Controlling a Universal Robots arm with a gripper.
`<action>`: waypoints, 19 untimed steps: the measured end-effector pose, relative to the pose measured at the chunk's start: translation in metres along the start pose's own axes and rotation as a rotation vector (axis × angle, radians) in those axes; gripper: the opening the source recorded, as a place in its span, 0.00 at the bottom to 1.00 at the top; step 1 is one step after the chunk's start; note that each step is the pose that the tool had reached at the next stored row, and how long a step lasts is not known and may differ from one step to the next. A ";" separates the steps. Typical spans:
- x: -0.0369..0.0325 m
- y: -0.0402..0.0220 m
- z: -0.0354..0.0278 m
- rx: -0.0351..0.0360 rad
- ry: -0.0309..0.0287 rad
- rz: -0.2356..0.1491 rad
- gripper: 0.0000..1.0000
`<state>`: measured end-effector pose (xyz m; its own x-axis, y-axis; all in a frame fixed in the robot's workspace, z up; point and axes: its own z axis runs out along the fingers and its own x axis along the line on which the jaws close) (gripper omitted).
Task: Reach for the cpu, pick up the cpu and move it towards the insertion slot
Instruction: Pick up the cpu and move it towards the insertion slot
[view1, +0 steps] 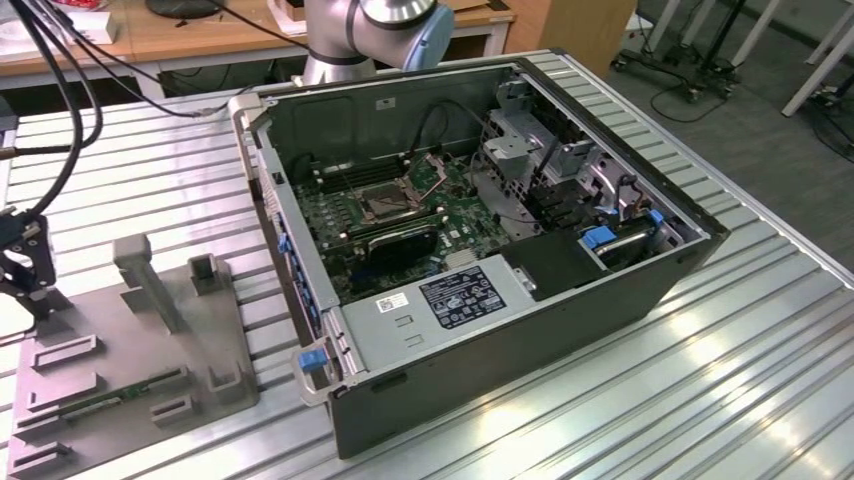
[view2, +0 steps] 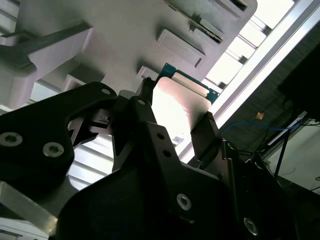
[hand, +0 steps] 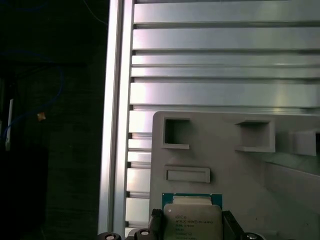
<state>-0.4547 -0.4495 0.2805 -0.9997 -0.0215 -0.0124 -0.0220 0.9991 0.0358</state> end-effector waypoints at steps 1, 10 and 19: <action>0.0000 0.0000 -0.0011 0.0001 0.0001 0.000 0.55; -0.0001 0.0001 -0.0043 0.0000 -0.0001 0.000 0.55; -0.0001 0.0002 -0.0064 -0.0001 -0.0002 0.000 0.55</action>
<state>-0.4546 -0.4495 0.2869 -0.9997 -0.0216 -0.0126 -0.0220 0.9991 0.0359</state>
